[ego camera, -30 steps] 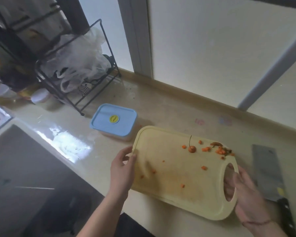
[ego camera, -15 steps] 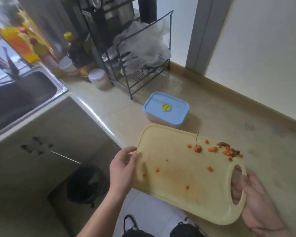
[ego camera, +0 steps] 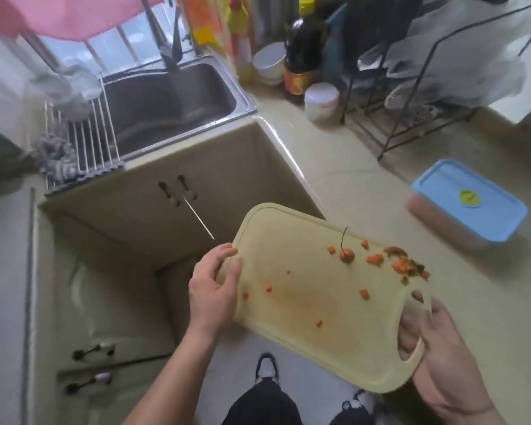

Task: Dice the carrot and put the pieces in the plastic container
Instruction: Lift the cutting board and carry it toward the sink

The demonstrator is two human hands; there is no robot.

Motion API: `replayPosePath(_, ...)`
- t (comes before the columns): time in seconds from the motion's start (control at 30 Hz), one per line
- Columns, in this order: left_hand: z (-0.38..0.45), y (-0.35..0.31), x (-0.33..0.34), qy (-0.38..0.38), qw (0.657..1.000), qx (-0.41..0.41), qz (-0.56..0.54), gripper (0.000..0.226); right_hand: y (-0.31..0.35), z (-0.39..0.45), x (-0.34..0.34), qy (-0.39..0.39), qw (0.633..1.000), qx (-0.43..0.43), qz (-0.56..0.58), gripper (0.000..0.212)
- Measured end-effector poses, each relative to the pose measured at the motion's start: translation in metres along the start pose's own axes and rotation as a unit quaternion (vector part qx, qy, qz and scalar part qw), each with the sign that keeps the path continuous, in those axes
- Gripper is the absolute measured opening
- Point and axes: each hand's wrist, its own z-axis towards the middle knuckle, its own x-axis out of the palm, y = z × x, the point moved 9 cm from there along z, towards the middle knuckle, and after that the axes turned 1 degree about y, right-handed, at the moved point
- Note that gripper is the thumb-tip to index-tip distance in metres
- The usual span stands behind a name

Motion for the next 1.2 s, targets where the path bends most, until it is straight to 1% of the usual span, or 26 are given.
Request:
replayPosePath(0.13,0.017,0.041,-0.051,-0.043,0.999,-0.010,0.023,0.025,-0.043,0.026,0.057,0.026,0.999,0.026,-0.010,0.035)
replayPosePath(0.2,0.025,0.065,-0.065,-0.048,0.998,-0.021,0.046,0.031,-0.068,0.041,0.080,0.039,0.998,0.039,-0.028,0.031)
replayPosePath(0.3,0.041,0.103,-0.072,-0.042,0.994,-0.031,0.098,0.056,-0.105,0.069,0.104,0.041,0.996,0.057,-0.060,0.028)
replayPosePath(0.33,0.047,0.118,-0.070,-0.033,0.992,-0.036,0.118,0.062,-0.116,0.080,0.110,0.039,0.995,0.058,-0.066,0.028)
replayPosePath(0.43,0.064,0.162,-0.060,-0.005,0.985,-0.048,0.167,0.066,-0.150,0.114,0.125,0.035,0.993,0.066,-0.090,0.030)
replayPosePath(0.57,0.080,0.199,-0.037,-0.009,0.966,0.008,0.257,0.078,-0.187,0.156,0.136,0.023,0.991,0.068,-0.117,0.030)
replayPosePath(0.63,0.086,0.204,-0.017,-0.007,0.962,0.074,0.264,0.078,-0.206,0.176,0.144,0.025,0.990,0.065,-0.121,0.031)
replayPosePath(0.67,0.086,0.203,-0.001,0.013,0.958,0.117,0.261,0.078,-0.217,0.185,0.146,0.028,0.990,0.066,-0.124,0.031)
replayPosePath(0.73,0.088,0.201,0.043,0.092,0.944,0.192,0.252,0.075,-0.238,0.203,0.154,0.035,0.989,0.069,-0.124,0.030)
replayPosePath(0.8,0.089,0.205,0.089,0.185,0.918,0.236,0.259,0.071,-0.259,0.219,0.160,0.042,0.988,0.074,-0.131,0.028)
replayPosePath(0.83,0.092,0.209,0.108,0.218,0.902,0.250,0.277,0.069,-0.267,0.226,0.165,0.047,0.987,0.072,-0.136,0.026)
replayPosePath(0.9,0.102,0.220,0.140,0.272,0.871,0.264,0.314,0.067,-0.280,0.237,0.177,0.061,0.985,0.052,-0.150,0.023)
replayPosePath(0.93,0.108,0.226,0.153,0.293,0.856,0.272,0.329,0.066,-0.285,0.242,0.183,0.062,0.985,0.042,-0.154,0.032)
replayPosePath(0.97,0.114,0.231,0.165,0.309,0.843,0.280,0.340,0.067,-0.290,0.248,0.186,0.064,0.985,0.033,-0.157,0.049)
replayPosePath(1.0,0.119,0.237,0.175,0.325,0.832,0.287,0.346,0.069,-0.297,0.254,0.189,0.069,0.985,0.024,-0.156,0.061)
replayPosePath(1.03,0.123,0.243,0.184,0.343,0.824,0.289,0.346,0.070,-0.304,0.262,0.190,0.070,0.986,0.019,-0.153,0.059)
replayPosePath(1.1,0.130,0.259,0.198,0.370,0.818,0.278,0.340,0.072,-0.317,0.275,0.188,0.061,0.986,0.021,-0.151,0.039)
replayPosePath(1.2,0.142,0.286,0.203,0.382,0.833,0.235,0.325,0.073,-0.328,0.285,0.185,0.048,0.981,0.022,-0.187,0.032)
